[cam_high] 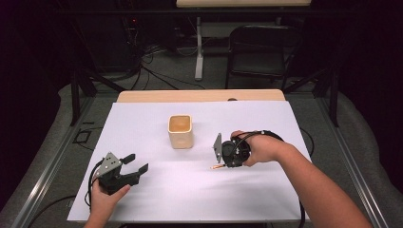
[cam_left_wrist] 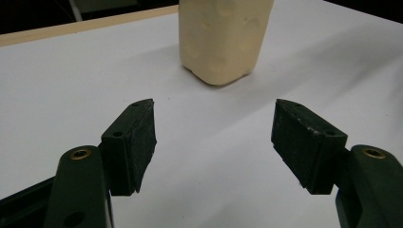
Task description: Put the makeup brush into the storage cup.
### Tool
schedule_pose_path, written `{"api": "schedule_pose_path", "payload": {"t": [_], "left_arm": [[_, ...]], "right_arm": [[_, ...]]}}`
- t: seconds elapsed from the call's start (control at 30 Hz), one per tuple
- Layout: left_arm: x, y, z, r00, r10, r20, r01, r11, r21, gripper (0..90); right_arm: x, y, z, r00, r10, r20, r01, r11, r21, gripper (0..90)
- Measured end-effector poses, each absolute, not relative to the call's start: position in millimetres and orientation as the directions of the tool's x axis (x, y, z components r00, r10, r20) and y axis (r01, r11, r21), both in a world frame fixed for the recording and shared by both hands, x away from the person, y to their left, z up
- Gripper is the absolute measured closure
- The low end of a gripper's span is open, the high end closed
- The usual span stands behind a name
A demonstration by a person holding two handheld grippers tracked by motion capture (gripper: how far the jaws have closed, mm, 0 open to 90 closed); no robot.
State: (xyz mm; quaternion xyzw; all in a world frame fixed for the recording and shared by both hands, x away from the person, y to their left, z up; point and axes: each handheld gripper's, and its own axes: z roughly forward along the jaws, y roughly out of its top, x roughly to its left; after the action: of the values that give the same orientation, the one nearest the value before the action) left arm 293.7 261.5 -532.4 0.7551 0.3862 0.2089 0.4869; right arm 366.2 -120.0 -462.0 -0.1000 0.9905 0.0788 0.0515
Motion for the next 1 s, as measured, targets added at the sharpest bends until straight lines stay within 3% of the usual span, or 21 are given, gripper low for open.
{"api": "schedule_pose_path", "payload": {"t": [0.23, 0.3, 0.57, 0.83, 0.9, 1.0], "left_arm": [[293.1, 261.2, -532.2, 0.62, 0.783, -0.059, 0.375, -0.229, 0.898, 31.6], [293.0, 261.6, -532.0, 0.618, 0.784, -0.059, 0.373, -0.226, 0.9, 31.6], [291.6, 260.0, -531.1, 0.619, 0.783, -0.061, 0.366, -0.219, 0.904, 31.6], [291.4, 260.0, -530.4, 0.62, 0.782, -0.071, 0.365, -0.208, 0.907, 31.6], [291.1, 259.7, -530.1, 0.62, 0.781, -0.077, 0.366, -0.202, 0.908, 31.6], [291.3, 259.3, -529.9, 0.618, 0.782, -0.082, 0.369, -0.196, 0.909, 31.6]], "right_arm": [[366.4, -120.0, -460.4, -0.975, -0.188, -0.118, -0.204, 0.968, 0.142, 83.5], [364.7, -125.4, -449.4, -0.979, -0.151, -0.133, -0.176, 0.964, 0.199, 83.4], [362.9, -133.5, -442.9, -0.986, -0.098, -0.136, -0.133, 0.949, 0.285, 83.4], [362.4, -134.6, -442.4, -0.986, -0.095, -0.135, -0.132, 0.945, 0.3, 83.4], [359.7, -147.1, -444.6, -0.992, -0.002, -0.129, -0.059, 0.897, 0.438, 83.4], [357.7, -150.1, -447.7, -0.992, 0.048, -0.118, -0.017, 0.867, 0.498, 83.3]]}}
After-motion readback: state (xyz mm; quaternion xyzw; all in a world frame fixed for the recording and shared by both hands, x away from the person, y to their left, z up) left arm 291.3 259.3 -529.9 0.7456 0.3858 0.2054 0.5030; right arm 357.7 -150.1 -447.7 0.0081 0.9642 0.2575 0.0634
